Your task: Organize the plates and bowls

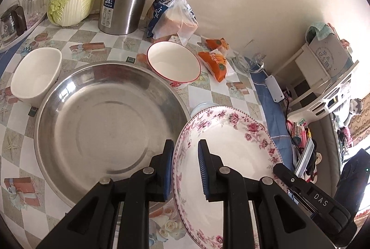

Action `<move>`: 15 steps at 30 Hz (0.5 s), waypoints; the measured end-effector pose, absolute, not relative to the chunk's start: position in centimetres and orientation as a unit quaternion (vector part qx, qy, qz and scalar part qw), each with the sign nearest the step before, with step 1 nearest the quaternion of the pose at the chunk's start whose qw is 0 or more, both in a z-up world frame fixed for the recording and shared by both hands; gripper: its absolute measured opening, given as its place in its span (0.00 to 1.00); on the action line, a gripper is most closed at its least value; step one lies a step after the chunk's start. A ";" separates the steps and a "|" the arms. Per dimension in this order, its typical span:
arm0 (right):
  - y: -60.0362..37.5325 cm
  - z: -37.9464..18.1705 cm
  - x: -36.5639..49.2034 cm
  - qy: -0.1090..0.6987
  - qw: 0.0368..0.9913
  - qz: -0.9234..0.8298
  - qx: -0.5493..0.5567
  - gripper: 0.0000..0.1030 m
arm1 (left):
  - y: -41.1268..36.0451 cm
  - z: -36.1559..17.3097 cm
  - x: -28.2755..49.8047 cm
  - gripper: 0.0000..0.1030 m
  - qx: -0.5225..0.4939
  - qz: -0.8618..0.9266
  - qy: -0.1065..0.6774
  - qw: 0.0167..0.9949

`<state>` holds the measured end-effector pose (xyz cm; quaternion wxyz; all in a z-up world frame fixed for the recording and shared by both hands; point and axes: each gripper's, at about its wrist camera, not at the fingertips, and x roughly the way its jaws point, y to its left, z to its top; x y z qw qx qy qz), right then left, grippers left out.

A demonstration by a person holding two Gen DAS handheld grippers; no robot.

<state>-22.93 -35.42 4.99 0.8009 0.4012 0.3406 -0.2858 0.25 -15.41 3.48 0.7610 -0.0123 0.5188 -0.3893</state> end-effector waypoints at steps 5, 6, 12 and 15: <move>-36.1 4.8 -20.7 0.350 0.801 -0.282 0.396 0.10 | -15.6 2.8 2.5 0.21 -0.026 -0.381 0.525 0.761; -36.2 4.7 -20.2 0.352 0.800 -0.281 0.396 0.10 | -15.6 2.6 2.9 0.21 -0.030 -0.379 0.526 0.761; -36.3 4.1 -17.2 0.365 0.803 -0.270 0.386 0.10 | -14.3 1.6 5.6 0.21 -0.059 -0.367 0.536 0.758; -36.0 4.2 -15.5 0.369 0.807 -0.264 0.377 0.10 | -13.2 1.4 6.8 0.21 -0.077 -0.359 0.536 0.760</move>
